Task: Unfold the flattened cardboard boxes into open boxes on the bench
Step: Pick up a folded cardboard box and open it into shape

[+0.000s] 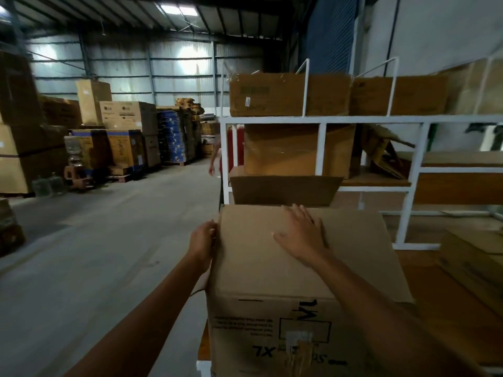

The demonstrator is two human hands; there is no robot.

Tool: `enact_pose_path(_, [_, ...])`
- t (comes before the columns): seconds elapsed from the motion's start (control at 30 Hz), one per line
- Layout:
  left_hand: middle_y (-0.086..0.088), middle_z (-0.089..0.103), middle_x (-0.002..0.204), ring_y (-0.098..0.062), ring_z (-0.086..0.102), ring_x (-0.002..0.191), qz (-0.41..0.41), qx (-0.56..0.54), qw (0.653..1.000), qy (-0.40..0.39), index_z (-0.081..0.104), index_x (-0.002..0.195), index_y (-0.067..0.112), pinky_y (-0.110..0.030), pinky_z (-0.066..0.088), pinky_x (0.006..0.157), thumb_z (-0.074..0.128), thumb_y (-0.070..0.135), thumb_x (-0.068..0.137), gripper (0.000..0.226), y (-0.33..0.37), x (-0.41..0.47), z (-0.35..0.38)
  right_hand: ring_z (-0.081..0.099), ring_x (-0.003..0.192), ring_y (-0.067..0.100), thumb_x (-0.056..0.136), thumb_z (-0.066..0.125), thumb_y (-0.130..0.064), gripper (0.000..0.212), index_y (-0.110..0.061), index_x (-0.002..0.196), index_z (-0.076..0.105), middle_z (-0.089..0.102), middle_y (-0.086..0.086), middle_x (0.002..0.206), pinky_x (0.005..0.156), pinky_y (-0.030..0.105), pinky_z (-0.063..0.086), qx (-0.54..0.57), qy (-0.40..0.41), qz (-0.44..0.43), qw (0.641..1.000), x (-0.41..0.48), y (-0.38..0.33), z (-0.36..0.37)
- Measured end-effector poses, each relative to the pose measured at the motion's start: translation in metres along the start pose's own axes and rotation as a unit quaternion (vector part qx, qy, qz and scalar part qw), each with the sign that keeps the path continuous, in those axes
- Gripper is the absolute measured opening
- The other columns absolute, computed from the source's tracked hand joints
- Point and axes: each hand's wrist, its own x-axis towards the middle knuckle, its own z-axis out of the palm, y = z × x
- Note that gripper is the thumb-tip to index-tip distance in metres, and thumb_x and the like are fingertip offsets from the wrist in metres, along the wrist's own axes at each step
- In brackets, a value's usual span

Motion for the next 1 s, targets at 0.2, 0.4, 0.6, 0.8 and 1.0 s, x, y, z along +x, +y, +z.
enact_pose_path(0.2, [-0.008,0.067,0.108,-0.023,0.061,0.103,0.006,-0.057,0.996,-0.068,0.064,0.112,0.016,-0.037,0.045,0.082,0.035,0.041,0.102,0.04,0.042,-0.018,0.011,0.019,0.149,0.022,0.089,0.061,-0.045,0.078,-0.028,0.154,0.023,0.027,0.001,0.16,0.118,0.057,0.013,-0.037,0.045,-0.006,0.998,-0.014,-0.005,-0.049])
enact_pose_path(0.4, [-0.017,0.074,0.098,-0.029,0.067,0.096,0.044,-0.133,0.982,-0.125,0.068,0.1,0.007,-0.042,0.046,0.085,0.014,0.065,0.097,0.08,0.083,-0.045,-0.005,0.048,0.118,0.016,0.088,0.067,-0.036,0.047,-0.03,0.133,0.054,0.056,-0.004,0.128,0.096,0.038,0.047,-0.03,0.101,-0.092,0.99,-0.042,-0.008,-0.11])
enact_pose_path(0.6, [-0.023,0.07,0.106,-0.029,0.07,0.085,0.038,0.019,0.973,-0.227,0.065,0.115,0.004,-0.038,0.052,0.076,0.029,0.064,0.095,0.073,0.121,-0.096,-0.016,0.059,0.075,0.007,0.086,0.07,-0.044,0.018,-0.026,0.084,0.067,0.065,-0.007,0.08,0.067,0.024,0.046,-0.072,-0.077,-0.141,0.984,-0.088,-0.017,-0.175])
enact_pose_path(0.8, [-0.009,0.071,0.106,-0.024,0.067,0.099,0.033,0.477,0.84,-0.255,0.063,0.117,0.014,-0.035,0.054,0.084,0.05,0.04,0.097,0.035,0.099,-0.16,0.004,0.063,0.093,0.015,0.091,0.066,-0.031,0.024,-0.017,0.109,0.071,0.069,0.001,0.106,0.084,0.034,0.054,0.007,-0.227,-0.194,0.954,-0.15,-0.011,-0.154])
enact_pose_path(1.0, [-0.004,0.06,0.126,-0.017,0.057,0.109,0.088,0.648,0.724,-0.217,0.057,0.128,0.02,-0.034,0.043,0.097,0.056,0.045,0.094,0.042,0.019,-0.19,-0.003,0.044,0.132,0.021,0.078,0.072,-0.059,0.076,-0.031,0.143,0.044,0.043,-0.002,0.149,0.106,0.044,0.042,0.055,-0.295,-0.176,0.937,-0.213,0.007,-0.094])
